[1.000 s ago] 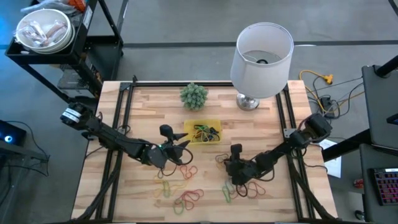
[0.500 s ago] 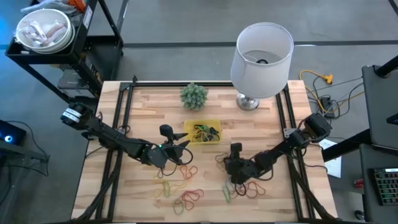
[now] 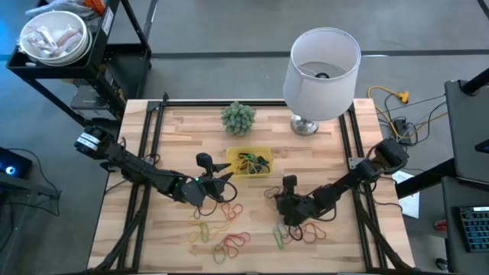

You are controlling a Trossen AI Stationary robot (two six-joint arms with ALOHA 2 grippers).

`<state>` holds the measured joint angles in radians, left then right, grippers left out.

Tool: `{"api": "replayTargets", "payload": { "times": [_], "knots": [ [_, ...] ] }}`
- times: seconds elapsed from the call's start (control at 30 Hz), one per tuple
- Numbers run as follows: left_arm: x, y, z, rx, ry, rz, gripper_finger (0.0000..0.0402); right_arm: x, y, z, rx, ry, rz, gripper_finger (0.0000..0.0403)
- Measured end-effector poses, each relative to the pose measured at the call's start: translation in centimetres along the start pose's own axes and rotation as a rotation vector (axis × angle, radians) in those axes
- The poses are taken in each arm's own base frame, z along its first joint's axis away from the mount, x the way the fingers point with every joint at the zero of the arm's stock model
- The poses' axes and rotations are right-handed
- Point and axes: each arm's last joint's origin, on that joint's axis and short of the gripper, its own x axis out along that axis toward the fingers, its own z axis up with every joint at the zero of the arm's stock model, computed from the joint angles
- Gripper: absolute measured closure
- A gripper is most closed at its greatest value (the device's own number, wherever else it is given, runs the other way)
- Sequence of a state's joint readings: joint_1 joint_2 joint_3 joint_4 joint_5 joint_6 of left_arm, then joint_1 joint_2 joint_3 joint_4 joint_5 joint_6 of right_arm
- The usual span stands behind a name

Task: Pick and place rubber bands into bin
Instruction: Put the purple rubber band into the yellow bin

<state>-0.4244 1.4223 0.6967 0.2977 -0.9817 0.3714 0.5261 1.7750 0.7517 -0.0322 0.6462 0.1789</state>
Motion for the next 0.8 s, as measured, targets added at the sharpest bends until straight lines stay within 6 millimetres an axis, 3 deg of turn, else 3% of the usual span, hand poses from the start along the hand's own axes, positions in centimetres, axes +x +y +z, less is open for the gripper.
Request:
{"api": "replayTargets", "payload": {
  "times": [0.3, 0.57, 0.8],
  "knots": [
    [0.0, 0.0, -0.1, 0.002, 0.001, -0.001, 0.0249, -2.8, 0.2, 2.2, -0.008, -0.073, 0.024, 0.0394],
    [0.0, 0.0, -0.1, 0.0, 0.001, -0.002, 0.0249, -1.1, 0.3, 1.1, -0.031, -0.008, 0.015, 0.0386],
    [0.0, 0.0, -0.1, -0.003, -0.001, 0.0, 0.0249, -0.4, -0.2, 1.1, 0.018, 0.013, 0.018, 0.0333]
  ]
}}
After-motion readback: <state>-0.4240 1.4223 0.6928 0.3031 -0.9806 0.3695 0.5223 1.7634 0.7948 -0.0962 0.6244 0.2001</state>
